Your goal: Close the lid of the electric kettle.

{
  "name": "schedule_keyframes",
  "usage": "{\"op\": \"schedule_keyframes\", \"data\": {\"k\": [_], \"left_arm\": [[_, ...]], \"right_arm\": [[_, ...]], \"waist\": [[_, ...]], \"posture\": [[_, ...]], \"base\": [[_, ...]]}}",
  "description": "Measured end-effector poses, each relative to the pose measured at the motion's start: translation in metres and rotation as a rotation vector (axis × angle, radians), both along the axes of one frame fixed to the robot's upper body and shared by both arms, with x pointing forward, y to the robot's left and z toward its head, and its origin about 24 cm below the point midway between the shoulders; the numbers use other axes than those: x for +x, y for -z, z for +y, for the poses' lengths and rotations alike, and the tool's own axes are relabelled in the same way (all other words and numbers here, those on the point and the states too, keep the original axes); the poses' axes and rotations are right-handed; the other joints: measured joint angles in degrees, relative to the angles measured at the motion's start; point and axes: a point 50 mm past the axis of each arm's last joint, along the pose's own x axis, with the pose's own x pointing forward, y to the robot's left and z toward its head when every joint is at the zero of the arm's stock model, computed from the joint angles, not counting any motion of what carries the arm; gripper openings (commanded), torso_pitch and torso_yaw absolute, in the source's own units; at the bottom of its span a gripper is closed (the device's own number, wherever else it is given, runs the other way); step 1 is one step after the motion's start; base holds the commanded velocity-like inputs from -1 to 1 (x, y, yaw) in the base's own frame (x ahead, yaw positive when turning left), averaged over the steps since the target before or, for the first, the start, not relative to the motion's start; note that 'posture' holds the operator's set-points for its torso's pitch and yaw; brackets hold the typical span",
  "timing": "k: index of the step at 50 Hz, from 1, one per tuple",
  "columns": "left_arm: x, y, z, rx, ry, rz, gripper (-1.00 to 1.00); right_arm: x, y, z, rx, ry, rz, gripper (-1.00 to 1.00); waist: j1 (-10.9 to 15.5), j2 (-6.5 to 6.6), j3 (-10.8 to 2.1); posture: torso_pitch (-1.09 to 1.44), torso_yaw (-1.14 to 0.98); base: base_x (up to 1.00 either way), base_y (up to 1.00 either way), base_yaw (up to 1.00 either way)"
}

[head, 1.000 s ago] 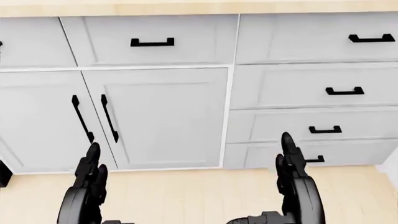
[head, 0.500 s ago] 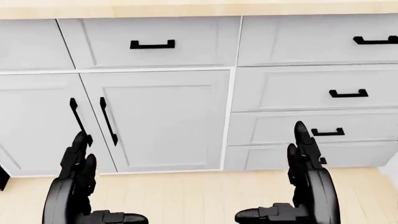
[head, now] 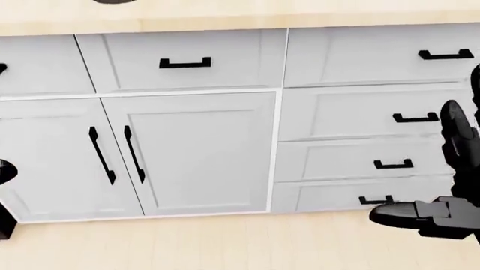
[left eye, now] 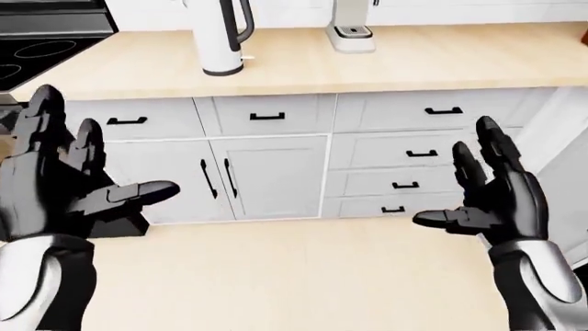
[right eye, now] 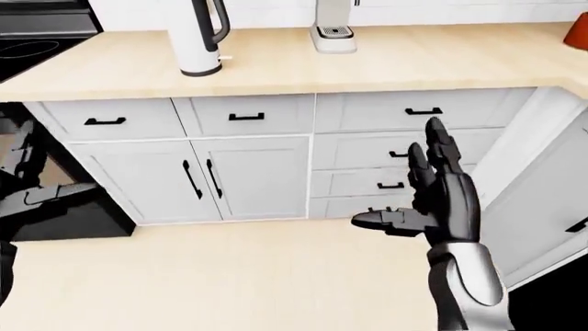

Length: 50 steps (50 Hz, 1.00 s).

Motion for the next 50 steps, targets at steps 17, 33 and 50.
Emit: {"op": "schedule_keyframes", "data": {"k": [17, 33, 50], "left_arm": [[-0.042, -0.083, 0.05, 0.001, -0.163, -0.13, 1.0], [-0.063, -0.109, 0.062, -0.02, -0.196, -0.216, 1.0], [-0.058, -0.102, 0.056, -0.028, -0.165, -0.196, 1.0]], "right_arm": [[-0.039, -0.074, -0.036, -0.085, 0.13, -0.099, 1.0], [-0.064, -0.113, -0.054, -0.104, 0.209, -0.186, 1.0], [-0.063, -0.11, -0.055, -0.126, 0.217, -0.186, 1.0]], "waist": [[0.0, 0.65, 2.47], [0.0, -0.02, 3.01], [-0.2, 0.04, 3.16]], "posture": [[0.0, 0.0], [0.0, 0.0], [0.0, 0.0]], "base": [[0.0, 0.0, 0.0], [0.0, 0.0, 0.0], [0.0, 0.0, 0.0]]}}
